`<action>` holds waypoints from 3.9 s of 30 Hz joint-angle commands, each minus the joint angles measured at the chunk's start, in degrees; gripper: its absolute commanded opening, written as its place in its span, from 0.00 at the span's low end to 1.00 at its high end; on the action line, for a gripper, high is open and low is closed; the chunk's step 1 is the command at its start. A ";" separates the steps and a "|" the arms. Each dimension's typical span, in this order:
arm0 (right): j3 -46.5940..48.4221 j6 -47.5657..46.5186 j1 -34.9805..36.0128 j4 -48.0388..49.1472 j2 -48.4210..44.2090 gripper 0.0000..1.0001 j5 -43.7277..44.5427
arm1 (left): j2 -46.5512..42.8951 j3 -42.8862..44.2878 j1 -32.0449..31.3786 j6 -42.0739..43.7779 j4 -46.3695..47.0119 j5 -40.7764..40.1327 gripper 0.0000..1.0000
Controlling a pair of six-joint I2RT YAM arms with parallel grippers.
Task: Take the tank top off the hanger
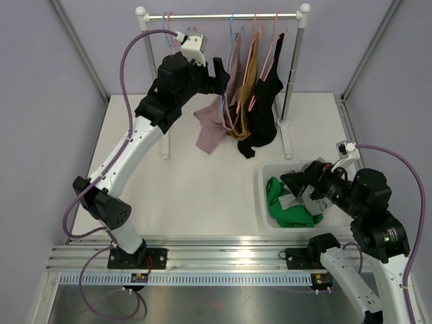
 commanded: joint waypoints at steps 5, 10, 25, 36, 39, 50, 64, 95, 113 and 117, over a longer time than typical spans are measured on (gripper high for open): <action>0.10 -0.16 -0.22 -0.73 -2.12 0.95 -5.59 | 12.08 13.88 -0.40 3.44 7.40 -1.53 0.77; 0.45 -1.21 -0.13 -2.57 -3.17 0.95 -6.57 | 19.73 22.07 -0.31 5.28 5.56 -4.08 0.56; 1.51 -3.24 -0.13 -3.90 -3.44 0.95 -6.39 | 20.10 25.77 -0.40 4.67 3.00 -6.01 0.00; 3.00 -2.62 -0.22 -4.16 -3.17 0.95 -6.65 | 11.93 25.68 -0.31 7.04 3.27 -14.63 0.00; 3.18 -2.18 -0.22 -4.07 -3.26 0.95 -7.00 | 9.29 23.92 -0.31 7.22 3.53 -15.25 0.00; 7.56 -2.70 -0.22 -5.73 -1.77 0.96 -9.91 | -4.48 14.11 -0.31 6.34 -1.65 -14.90 0.00; 7.23 3.06 -0.13 6.80 3.59 0.99 -18.51 | -37.08 -11.89 -0.40 -3.93 -10.80 2.84 0.00; 11.09 5.73 38.72 32.40 43.49 0.80 35.71 | -79.84 -71.27 -0.40 -32.69 15.49 13.67 0.00; 9.07 0.02 38.46 30.21 42.80 0.00 47.21 | -81.34 -67.32 -0.40 -27.68 3.47 9.10 0.00; 10.21 -1.83 33.81 26.87 43.23 0.00 48.55 | -81.51 -64.50 -0.40 -26.09 -1.21 10.33 0.00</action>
